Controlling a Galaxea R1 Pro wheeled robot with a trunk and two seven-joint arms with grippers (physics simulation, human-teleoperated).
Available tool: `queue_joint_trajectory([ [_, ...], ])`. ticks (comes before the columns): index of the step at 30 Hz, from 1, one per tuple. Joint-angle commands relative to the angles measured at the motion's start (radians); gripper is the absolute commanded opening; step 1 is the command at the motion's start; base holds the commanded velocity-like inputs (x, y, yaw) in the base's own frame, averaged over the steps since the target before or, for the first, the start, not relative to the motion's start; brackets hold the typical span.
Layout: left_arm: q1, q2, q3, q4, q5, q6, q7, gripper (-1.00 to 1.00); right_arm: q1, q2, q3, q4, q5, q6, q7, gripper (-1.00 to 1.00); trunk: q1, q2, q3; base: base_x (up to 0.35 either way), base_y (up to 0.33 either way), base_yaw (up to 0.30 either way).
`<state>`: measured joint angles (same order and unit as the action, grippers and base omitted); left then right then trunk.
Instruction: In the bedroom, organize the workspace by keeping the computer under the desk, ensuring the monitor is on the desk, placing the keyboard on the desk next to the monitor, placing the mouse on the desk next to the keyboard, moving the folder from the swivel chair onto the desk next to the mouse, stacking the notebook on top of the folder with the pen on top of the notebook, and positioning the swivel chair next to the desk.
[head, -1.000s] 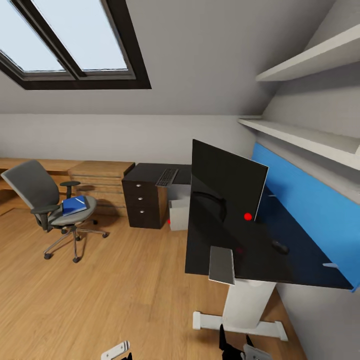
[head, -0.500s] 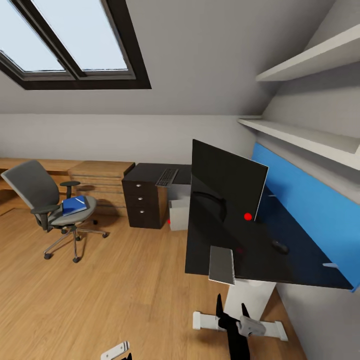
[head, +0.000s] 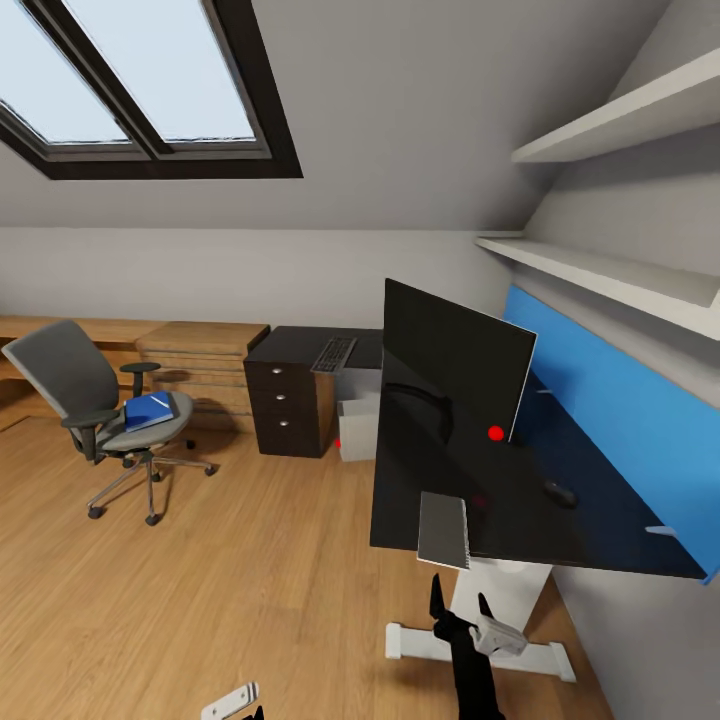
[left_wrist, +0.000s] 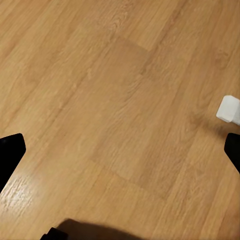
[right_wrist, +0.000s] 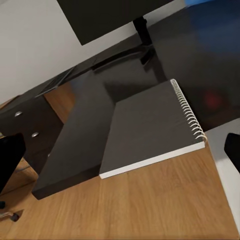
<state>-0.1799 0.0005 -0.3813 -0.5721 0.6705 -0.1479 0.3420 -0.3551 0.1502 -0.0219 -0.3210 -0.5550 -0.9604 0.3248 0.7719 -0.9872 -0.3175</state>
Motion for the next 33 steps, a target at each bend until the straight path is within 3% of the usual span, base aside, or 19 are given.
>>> queue_joint_trajectory([
  [1,-0.001,0.001,-0.008,0.000,0.011,-0.007,0.007,1.00,-0.001,0.001,-0.002,0.000,-0.011,0.000,0.011,1.00,0.000,-0.001,-0.001,0.000,0.000,0.000],
  [11,-0.001,0.001,-0.008,0.000,0.011,-0.007,0.007,1.00,-0.001,0.000,-0.003,-0.007,-0.039,0.008,0.010,1.00,0.000,-0.001,-0.001,0.000,0.000,0.000],
  [17,-0.001,0.001,-0.009,0.000,0.009,-0.007,0.006,1.00,-0.001,-0.001,-0.004,-0.054,-0.120,0.066,0.010,1.00,0.000,-0.001,-0.001,0.000,0.000,0.000],
  [33,-0.001,0.001,-0.013,0.000,0.009,-0.007,0.006,1.00,-0.001,-0.007,-0.007,-0.172,-0.322,0.331,0.014,1.00,0.000,-0.001,-0.001,0.000,0.000,0.000],
])
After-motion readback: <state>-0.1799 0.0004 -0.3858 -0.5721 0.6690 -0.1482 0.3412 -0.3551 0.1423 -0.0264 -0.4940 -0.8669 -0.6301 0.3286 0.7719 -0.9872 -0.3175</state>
